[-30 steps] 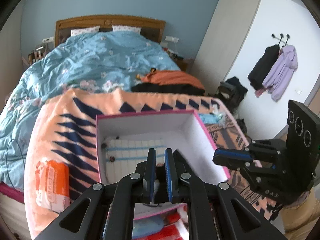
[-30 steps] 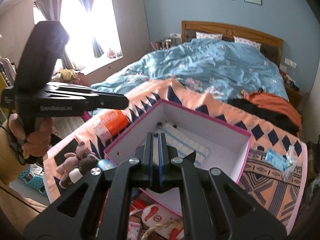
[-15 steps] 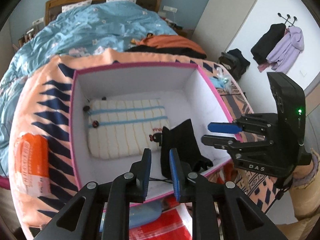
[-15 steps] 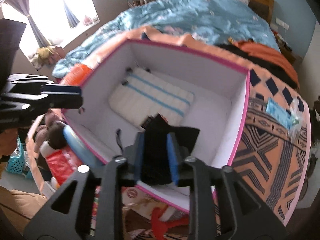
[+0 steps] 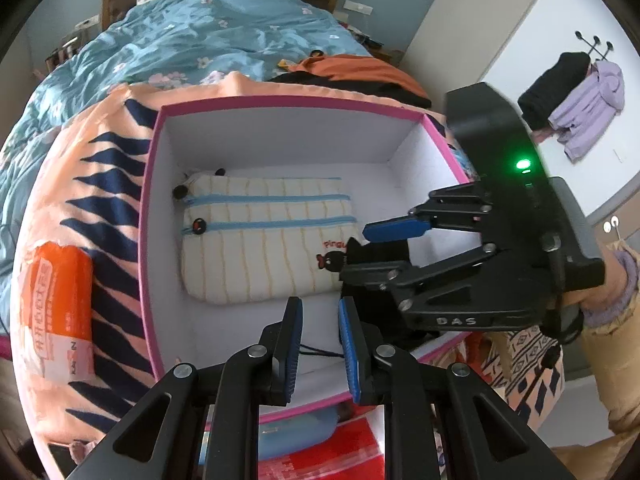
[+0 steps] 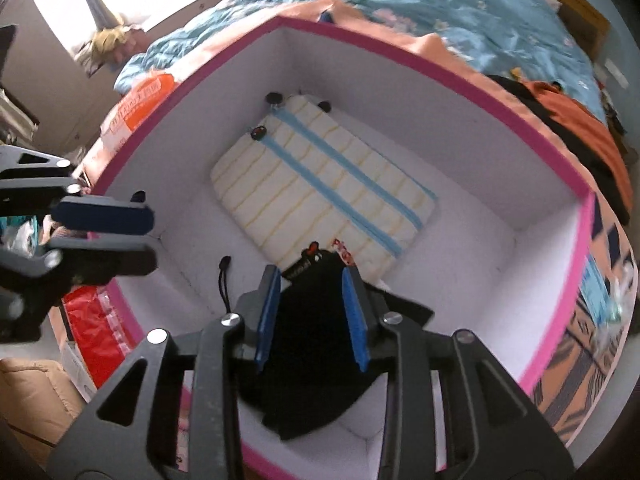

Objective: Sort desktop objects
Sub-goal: 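Lower the black fabric item into the pink box beside the striped pouch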

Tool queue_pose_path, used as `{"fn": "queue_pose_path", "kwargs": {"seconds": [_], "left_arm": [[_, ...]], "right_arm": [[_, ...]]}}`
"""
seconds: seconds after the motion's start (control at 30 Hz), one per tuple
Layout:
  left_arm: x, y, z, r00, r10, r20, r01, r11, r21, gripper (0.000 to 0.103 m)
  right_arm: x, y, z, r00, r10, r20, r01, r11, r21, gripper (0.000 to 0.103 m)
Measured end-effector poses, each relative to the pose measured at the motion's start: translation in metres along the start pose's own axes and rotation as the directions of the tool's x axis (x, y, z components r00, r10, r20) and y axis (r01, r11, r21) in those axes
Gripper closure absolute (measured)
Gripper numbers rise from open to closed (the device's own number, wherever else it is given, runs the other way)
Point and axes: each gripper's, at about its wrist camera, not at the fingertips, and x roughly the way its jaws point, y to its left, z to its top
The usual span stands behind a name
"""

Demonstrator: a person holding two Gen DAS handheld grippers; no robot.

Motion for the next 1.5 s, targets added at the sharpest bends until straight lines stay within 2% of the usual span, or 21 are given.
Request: {"fn": "queue_pose_path", "kwargs": {"seconds": [0.07,0.17,0.23,0.27,0.3,0.47,0.53,0.63,0.7,0.77,0.83,1.1,1.13,1.2,1.23,1.27,1.4,1.5], "left_arm": [[0.001,0.003,-0.001,1.000,0.003,-0.003,-0.003,1.000,-0.010,0.084],[0.003,0.008,-0.003,1.000,0.005,-0.009,-0.005,1.000,-0.025,0.084],[0.004,0.010,-0.004,1.000,0.006,-0.013,-0.006,0.999,-0.031,0.084],[0.005,0.011,-0.005,1.000,0.005,-0.014,-0.006,0.999,-0.034,0.084],[0.005,0.011,-0.005,1.000,0.005,-0.015,-0.005,0.999,-0.035,0.084],[0.009,0.008,-0.004,1.000,-0.009,-0.024,0.008,1.000,-0.021,0.083],[0.011,0.004,-0.003,0.999,-0.031,-0.030,0.031,1.000,-0.004,0.075],[0.020,-0.003,0.001,0.996,-0.072,-0.046,0.073,0.997,0.019,0.073],[0.028,-0.006,0.005,0.996,-0.064,-0.068,0.067,0.997,0.031,0.071],[0.038,-0.008,0.009,0.993,-0.066,-0.095,0.071,0.996,0.051,0.062],[0.046,-0.008,0.012,0.991,-0.063,-0.120,0.070,0.996,0.051,0.059],[0.079,-0.009,0.018,0.961,-0.118,-0.249,0.129,0.991,0.029,0.056],[0.081,-0.011,0.018,0.961,-0.115,-0.252,0.129,0.991,0.039,0.058],[0.087,-0.015,0.018,0.957,-0.109,-0.269,0.126,0.991,0.048,0.069],[0.089,-0.015,0.017,0.954,-0.111,-0.278,0.128,0.991,0.043,0.083],[0.091,-0.015,0.016,0.953,-0.103,-0.285,0.119,0.992,0.040,0.090],[0.084,-0.015,0.015,0.965,-0.077,-0.250,0.096,0.993,0.065,0.096],[0.063,-0.019,0.023,0.986,-0.041,-0.164,0.062,0.990,0.125,0.098]], "right_arm": [[0.010,0.002,0.005,1.000,0.003,-0.026,-0.004,1.000,-0.024,0.058],[0.025,0.007,0.007,0.997,-0.013,-0.077,0.008,0.998,-0.065,0.058],[0.030,0.006,0.006,0.995,-0.029,-0.098,0.021,0.997,-0.073,0.070],[0.030,0.005,0.004,0.994,-0.036,-0.104,0.028,0.997,-0.076,0.086],[0.029,0.004,0.003,0.994,-0.042,-0.102,0.034,0.997,-0.074,0.095],[0.009,-0.004,-0.005,0.999,-0.037,-0.040,0.036,0.999,-0.027,0.096],[-0.004,-0.009,-0.007,1.000,-0.015,-0.001,0.015,1.000,0.014,0.097],[-0.024,-0.017,-0.009,0.997,0.013,0.074,-0.019,0.996,0.082,0.097],[-0.033,-0.022,-0.008,0.993,0.033,0.110,-0.046,0.992,0.118,0.097],[-0.040,-0.021,-0.001,0.990,0.045,0.135,-0.063,0.988,0.138,0.097],[-0.047,-0.017,0.001,0.986,0.048,0.158,-0.072,0.986,0.152,0.097],[-0.057,-0.034,-0.002,0.967,0.102,0.234,-0.156,0.962,0.223,0.097],[-0.056,-0.035,-0.003,0.964,0.111,0.240,-0.167,0.959,0.230,0.097],[-0.055,-0.036,-0.003,0.963,0.111,0.245,-0.171,0.957,0.236,0.097],[-0.055,-0.037,-0.003,0.962,0.113,0.248,-0.173,0.956,0.239,0.097],[-0.055,-0.038,-0.004,0.961,0.113,0.251,-0.175,0.955,0.241,0.097],[-0.056,-0.043,-0.006,0.959,0.112,0.260,-0.180,0.950,0.256,0.097],[-0.058,-0.044,-0.008,0.956,0.113,0.273,-0.186,0.948,0.260,0.097]]}}
